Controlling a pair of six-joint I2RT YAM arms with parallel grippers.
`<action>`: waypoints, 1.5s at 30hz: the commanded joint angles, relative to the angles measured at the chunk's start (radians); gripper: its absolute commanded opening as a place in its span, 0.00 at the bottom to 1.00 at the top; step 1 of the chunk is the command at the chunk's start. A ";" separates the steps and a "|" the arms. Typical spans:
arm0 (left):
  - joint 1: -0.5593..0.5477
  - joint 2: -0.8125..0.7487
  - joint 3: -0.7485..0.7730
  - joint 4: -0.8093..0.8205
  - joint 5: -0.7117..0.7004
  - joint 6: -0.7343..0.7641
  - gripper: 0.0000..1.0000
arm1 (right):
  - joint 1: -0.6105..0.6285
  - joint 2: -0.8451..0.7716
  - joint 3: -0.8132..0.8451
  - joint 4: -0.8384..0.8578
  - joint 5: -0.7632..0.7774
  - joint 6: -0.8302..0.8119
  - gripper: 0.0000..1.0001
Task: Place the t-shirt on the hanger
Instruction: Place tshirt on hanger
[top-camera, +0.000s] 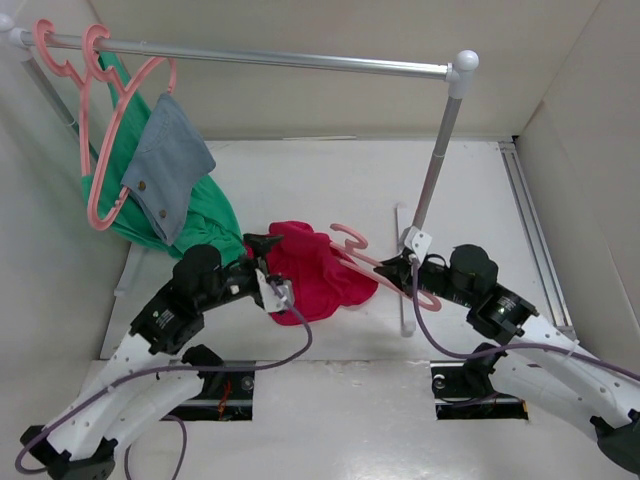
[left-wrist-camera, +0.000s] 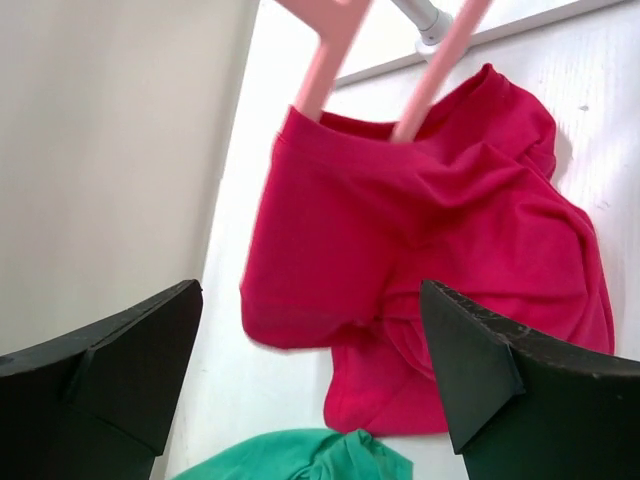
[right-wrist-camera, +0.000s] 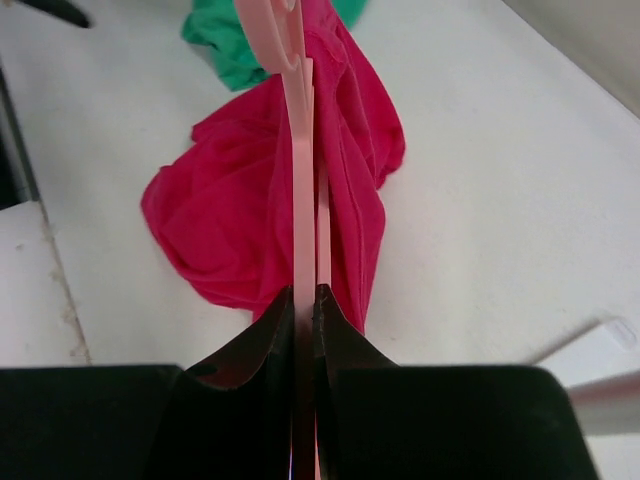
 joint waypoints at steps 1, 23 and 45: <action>-0.003 0.102 0.078 0.055 0.006 -0.035 0.88 | -0.008 -0.019 0.007 0.137 -0.163 -0.038 0.00; 0.063 0.472 0.215 -0.207 0.283 0.248 0.03 | 0.001 0.066 0.057 0.165 -0.228 -0.087 0.00; 0.063 0.348 0.172 -0.318 0.223 0.246 0.00 | 0.044 0.242 0.166 0.236 -0.209 -0.085 0.36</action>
